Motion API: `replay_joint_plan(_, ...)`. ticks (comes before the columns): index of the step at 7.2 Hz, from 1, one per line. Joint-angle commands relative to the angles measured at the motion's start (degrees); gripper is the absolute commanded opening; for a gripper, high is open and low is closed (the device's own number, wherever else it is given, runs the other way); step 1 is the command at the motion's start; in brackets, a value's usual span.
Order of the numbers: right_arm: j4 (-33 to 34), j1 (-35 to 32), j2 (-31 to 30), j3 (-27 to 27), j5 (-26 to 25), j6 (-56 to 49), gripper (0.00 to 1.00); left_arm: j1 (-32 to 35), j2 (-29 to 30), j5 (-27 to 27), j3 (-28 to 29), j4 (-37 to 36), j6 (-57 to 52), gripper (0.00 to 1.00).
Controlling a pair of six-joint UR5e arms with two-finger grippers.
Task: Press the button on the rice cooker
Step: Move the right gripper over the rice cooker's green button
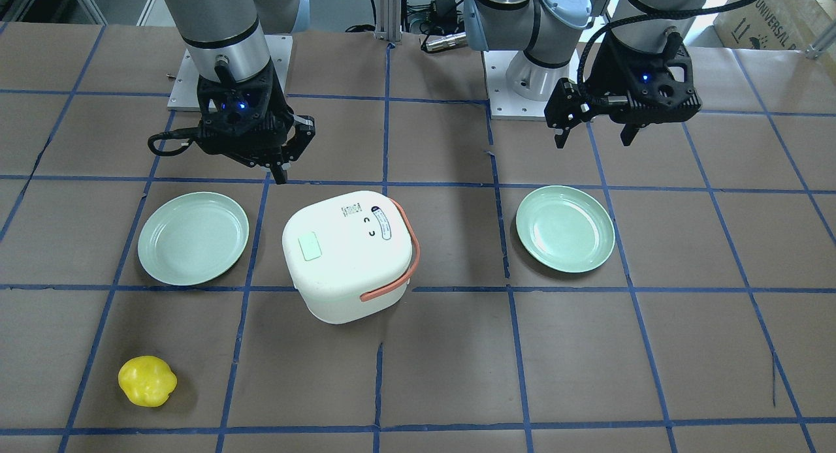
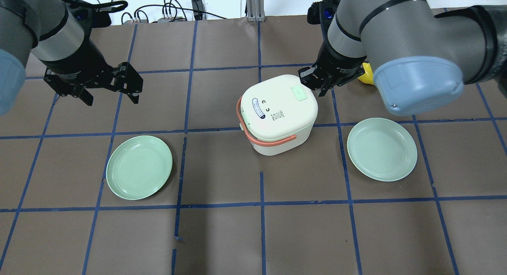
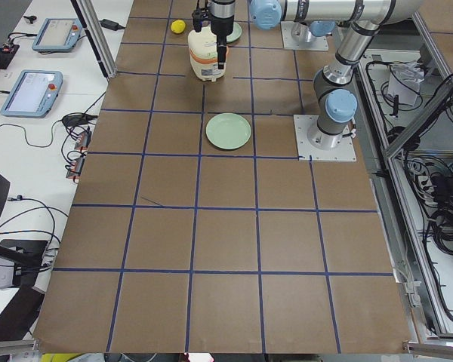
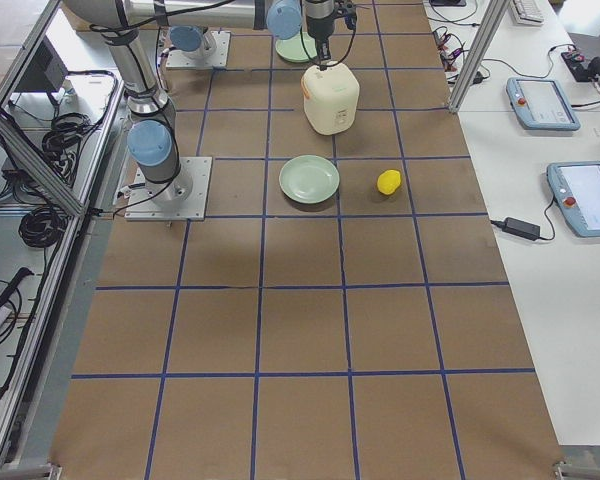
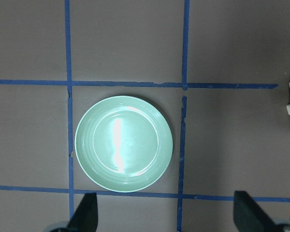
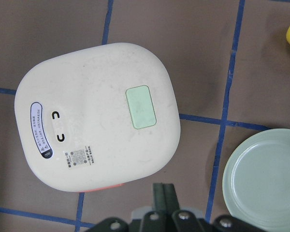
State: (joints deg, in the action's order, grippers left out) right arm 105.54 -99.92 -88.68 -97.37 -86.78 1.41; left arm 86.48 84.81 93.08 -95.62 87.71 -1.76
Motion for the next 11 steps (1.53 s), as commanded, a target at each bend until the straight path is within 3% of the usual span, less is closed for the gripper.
replay_joint_plan(1, 0.19, -0.89, 1.84, -1.07, -0.06, 0.88, 0.05, 0.00, 0.00, 0.00, 0.00, 0.00, 0.00, 1.00)
replay_joint_plan(4, 5.44, -2.12, 5.00, -0.19, -0.05, 0.70, 0.05, 0.00, 0.00, 0.00, 0.00, 0.00, 0.00, 1.00)
replay_joint_plan(8, 6.87, -1.95, 10.80, 6.57, -0.84, -0.09, 0.05, 0.00, 0.00, 0.00, 0.00, 0.00, 0.00, 1.00)
replay_joint_plan(11, 6.87, -1.25, 12.04, 4.48, -0.14, -2.36, 0.05, 0.00, 0.00, 0.00, 0.00, 0.00, 0.00, 1.00)
